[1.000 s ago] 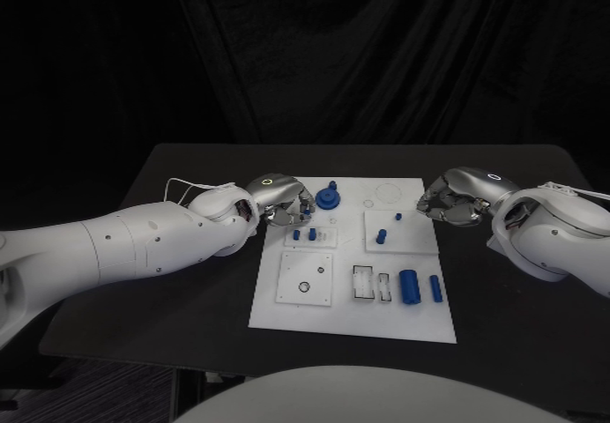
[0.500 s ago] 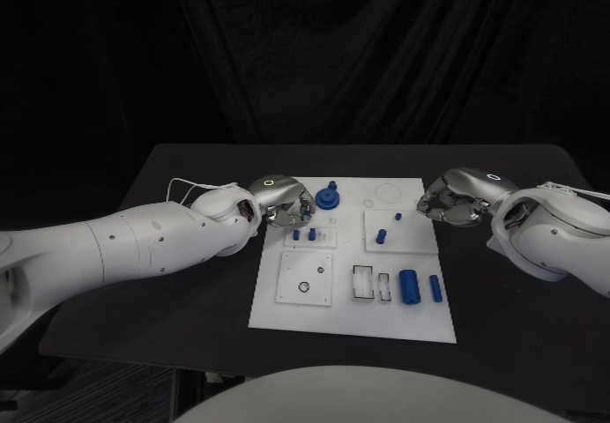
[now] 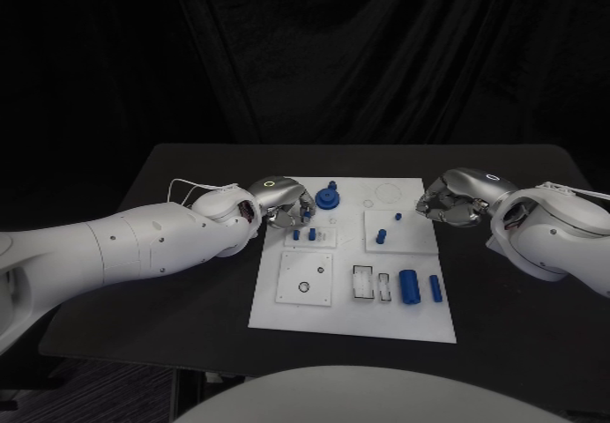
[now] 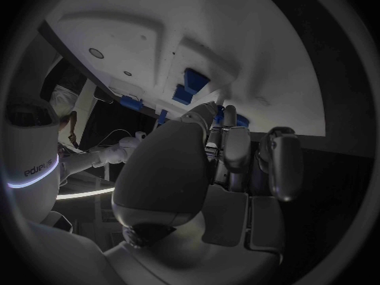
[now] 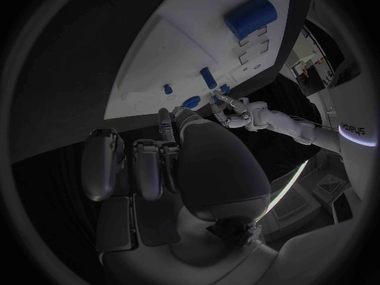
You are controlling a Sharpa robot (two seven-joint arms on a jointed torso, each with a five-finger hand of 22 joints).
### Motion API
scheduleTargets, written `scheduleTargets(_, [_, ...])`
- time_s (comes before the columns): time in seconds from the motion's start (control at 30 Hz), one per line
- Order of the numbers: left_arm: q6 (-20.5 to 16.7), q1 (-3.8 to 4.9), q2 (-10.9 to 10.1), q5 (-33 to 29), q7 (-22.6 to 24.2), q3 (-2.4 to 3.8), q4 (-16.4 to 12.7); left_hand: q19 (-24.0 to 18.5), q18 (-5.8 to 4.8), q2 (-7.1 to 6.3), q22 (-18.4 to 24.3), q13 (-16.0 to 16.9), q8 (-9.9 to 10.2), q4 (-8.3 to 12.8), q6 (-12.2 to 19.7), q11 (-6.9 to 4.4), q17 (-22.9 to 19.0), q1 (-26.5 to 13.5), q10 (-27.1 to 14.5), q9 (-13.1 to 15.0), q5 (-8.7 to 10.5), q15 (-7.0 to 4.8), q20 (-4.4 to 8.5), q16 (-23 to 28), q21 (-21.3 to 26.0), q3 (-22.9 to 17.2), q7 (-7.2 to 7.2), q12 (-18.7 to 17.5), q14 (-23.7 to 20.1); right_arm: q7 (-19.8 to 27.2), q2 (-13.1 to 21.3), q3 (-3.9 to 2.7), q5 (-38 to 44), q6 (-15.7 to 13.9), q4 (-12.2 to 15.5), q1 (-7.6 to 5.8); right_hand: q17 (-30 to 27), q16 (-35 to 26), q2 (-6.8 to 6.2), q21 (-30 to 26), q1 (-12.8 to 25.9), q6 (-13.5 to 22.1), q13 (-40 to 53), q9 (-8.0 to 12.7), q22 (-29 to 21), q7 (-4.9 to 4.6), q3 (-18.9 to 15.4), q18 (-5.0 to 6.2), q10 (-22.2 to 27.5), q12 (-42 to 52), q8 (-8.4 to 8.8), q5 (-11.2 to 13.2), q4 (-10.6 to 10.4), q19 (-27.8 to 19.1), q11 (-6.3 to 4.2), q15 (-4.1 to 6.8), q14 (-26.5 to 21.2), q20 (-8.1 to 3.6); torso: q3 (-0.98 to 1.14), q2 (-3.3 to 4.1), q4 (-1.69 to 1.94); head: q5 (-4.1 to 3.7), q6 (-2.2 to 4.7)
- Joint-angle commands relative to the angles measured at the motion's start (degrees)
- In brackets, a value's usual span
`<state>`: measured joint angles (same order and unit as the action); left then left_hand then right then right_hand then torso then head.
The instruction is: Assemble the parts on the task board
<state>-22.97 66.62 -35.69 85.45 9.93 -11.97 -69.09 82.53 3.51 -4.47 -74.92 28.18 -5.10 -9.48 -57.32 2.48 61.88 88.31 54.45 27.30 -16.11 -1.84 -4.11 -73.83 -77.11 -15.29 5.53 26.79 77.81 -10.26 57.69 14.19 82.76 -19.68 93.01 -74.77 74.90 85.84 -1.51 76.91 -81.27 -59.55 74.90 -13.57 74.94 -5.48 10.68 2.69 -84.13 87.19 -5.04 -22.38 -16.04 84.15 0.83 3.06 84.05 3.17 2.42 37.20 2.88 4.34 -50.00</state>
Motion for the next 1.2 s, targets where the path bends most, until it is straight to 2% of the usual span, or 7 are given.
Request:
scheduleTargets(0.03, [1.65,-0.37,0.15,0.00,0.12,-0.13,-0.36,-0.12,-0.41,0.01,-10.94,-0.06,0.22,0.02,0.18,0.21,-0.05,-0.72,-0.06,-0.07,0.20,0.20,-0.47,0.26,0.22,-0.04,0.06,-0.21,-0.18,-0.72,0.07,-0.03,0.12,0.43,0.04,0.16,9.17,-0.31,-0.29,-0.28,-0.04,-0.30,11.55,0.00,10.99,0.08,0.27,0.37,-3.08,-0.33,0.01,-0.20,0.09,0.65,-0.10,0.07,4.60,-0.05,0.00,-0.02,0.05,0.01,0.00])
scheduleTargets(0.47, [2.14,-0.54,0.27,0.00,-0.46,-0.13,-0.28,-0.52,-0.27,0.06,-10.78,0.02,1.02,0.23,1.22,0.39,-0.87,-0.79,-0.65,-0.49,0.57,0.31,-0.63,0.89,0.80,-0.30,-0.22,-0.51,-0.74,-0.95,0.15,-0.03,0.12,0.70,0.14,0.17,9.13,-0.34,-0.30,-0.32,-0.01,-0.26,11.50,0.02,10.98,0.08,0.30,0.37,-3.04,-0.38,0.04,-0.20,0.08,0.64,-0.10,0.07,4.59,-0.05,0.01,0.04,0.03,-0.03,0.00])
scheduleTargets(0.63, [2.51,-0.60,0.34,0.00,-1.13,-0.13,-0.09,-0.76,-0.20,-0.13,-10.69,0.07,1.65,0.30,3.88,0.65,-1.29,-1.05,-1.22,-1.37,0.61,0.47,-0.79,1.22,1.16,-0.61,-0.86,-0.87,-1.03,-1.10,0.21,-0.03,0.12,0.91,0.16,0.17,9.13,-0.34,-0.30,-0.32,-0.01,-0.26,11.50,0.02,10.98,0.08,0.30,0.37,-3.04,-0.38,0.04,-0.20,0.08,0.64,-0.10,0.07,4.59,-0.05,0.01,0.03,0.01,-0.04,0.00])
scheduleTargets(0.9, [3.89,-0.75,0.37,0.00,-2.98,-0.13,0.22,-2.11,0.21,-0.77,-10.06,0.17,1.64,0.10,8.30,1.69,-3.11,-1.99,-3.45,-2.97,1.25,1.42,-1.55,2.52,3.32,-0.90,-1.68,-1.80,-2.45,-1.21,0.23,-0.03,0.12,1.07,0.16,0.17,9.08,-0.37,-0.31,-0.33,-0.01,-0.23,11.53,0.03,10.98,0.07,0.32,0.38,-3.07,-0.35,0.06,-0.19,0.07,0.63,-0.10,0.08,4.58,-0.06,-0.01,0.04,-0.06,0.07,0.00])
scheduleTargets(1.07, [2.39,-0.81,0.20,0.00,-3.10,-0.13,0.28,-2.13,0.22,-1.00,-10.07,0.39,1.64,0.19,9.94,1.88,-3.08,-2.11,-3.95,-3.55,1.63,1.58,-1.77,2.48,3.35,-0.99,-2.22,-1.79,-2.52,-1.16,0.29,-0.03,0.12,0.94,0.16,0.17,9.07,-0.38,-0.33,-0.35,0.00,-0.20,11.49,0.03,10.97,0.07,0.32,0.38,-3.03,-0.39,0.07,-0.20,0.07,0.63,-0.10,0.08,4.58,-0.06,-0.01,0.02,-0.02,0.07,0.00])
scheduleTargets(1.2, [-0.46,-0.84,0.03,0.00,-2.69,-0.13,0.39,-2.05,0.21,-1.06,-10.11,0.60,1.59,0.25,10.46,1.81,-2.97,-2.14,-3.72,-3.76,1.95,1.64,-1.85,2.38,3.25,-1.00,-2.41,-1.51,-2.45,-1.13,0.34,-0.03,0.12,0.93,0.20,0.17,9.07,-0.38,-0.40,-0.40,-0.02,-0.12,11.45,0.05,10.96,0.06,0.32,0.39,-3.01,-0.42,0.12,-0.19,0.10,0.61,-0.10,0.08,4.58,-0.06,-0.03,-0.01,0.00,0.09,0.00])
